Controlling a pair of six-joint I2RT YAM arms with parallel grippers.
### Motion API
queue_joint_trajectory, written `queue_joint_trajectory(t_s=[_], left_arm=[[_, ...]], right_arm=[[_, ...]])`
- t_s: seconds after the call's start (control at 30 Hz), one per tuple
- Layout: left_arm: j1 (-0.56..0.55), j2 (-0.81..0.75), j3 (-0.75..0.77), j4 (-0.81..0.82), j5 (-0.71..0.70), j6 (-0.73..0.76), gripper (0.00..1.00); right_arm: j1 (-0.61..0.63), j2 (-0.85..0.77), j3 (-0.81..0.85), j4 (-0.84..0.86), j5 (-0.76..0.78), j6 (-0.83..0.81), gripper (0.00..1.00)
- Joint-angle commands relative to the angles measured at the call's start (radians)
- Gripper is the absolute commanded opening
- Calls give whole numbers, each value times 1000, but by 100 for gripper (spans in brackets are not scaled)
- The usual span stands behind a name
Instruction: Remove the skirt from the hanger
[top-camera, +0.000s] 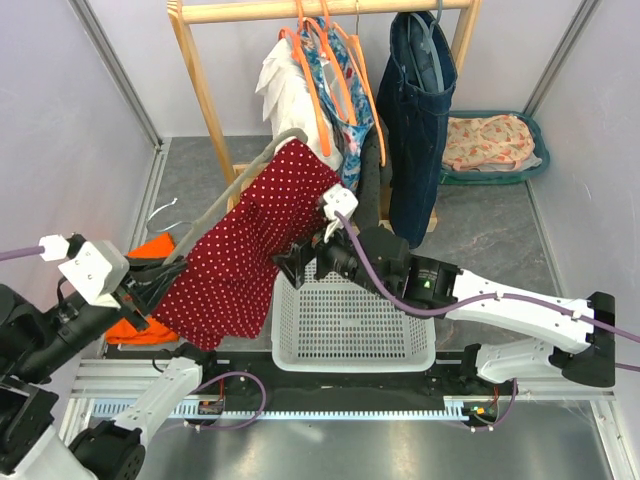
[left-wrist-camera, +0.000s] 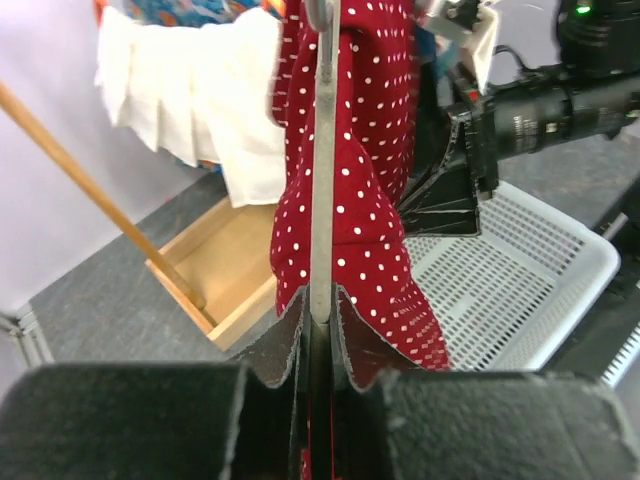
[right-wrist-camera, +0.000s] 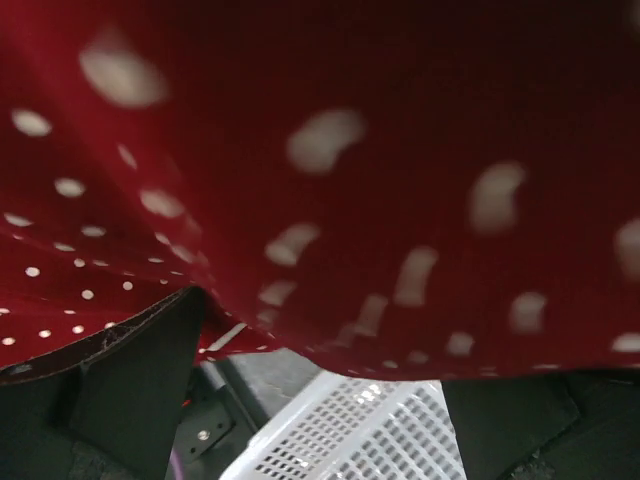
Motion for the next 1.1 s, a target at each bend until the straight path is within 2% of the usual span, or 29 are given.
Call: queue_joint_trajectory(t_s=[0.0,0.33,0.37,0.4,0.47,0.5,0.53,0.63,0.67,0.73,0.93,1.07], left_arm=[[-1,48,-53,30,41,17,11],[-1,45,-153,133,39,-10,9],[-1,43,-158,136,38,-9,10],[-1,45,-159,139,38,-9,9],[-1,45,-162,145,35,-9,9],[-1,42,-162,145,35,-9,9],[-1,40,-164,143,33,-7,9],[-1,34,-176,149,30,-6,9],[-1,32,-179,152,27,-4,9],[-1,28,-185,156,23,-3,10],[0,25,-222,197,-28,2,9],[-1,32,-251,238,-74,-3,8]], right_arm=[[39,-66,-33,249,-162,-47,98],[61,-30,-53,289,-220,-21,96],[59,-12,-49,281,-225,-16,93],[59,-6,-32,260,-224,-15,83],[59,11,-20,235,-218,-15,72],[61,11,-9,220,-211,-16,62],[59,11,-7,215,-199,-21,58],[59,2,5,185,-158,-30,28],[61,-1,8,172,-144,-31,12],[59,-21,8,140,-118,-30,2],[59,-128,-75,83,-53,50,0],[59,-226,-142,-37,-49,126,0]])
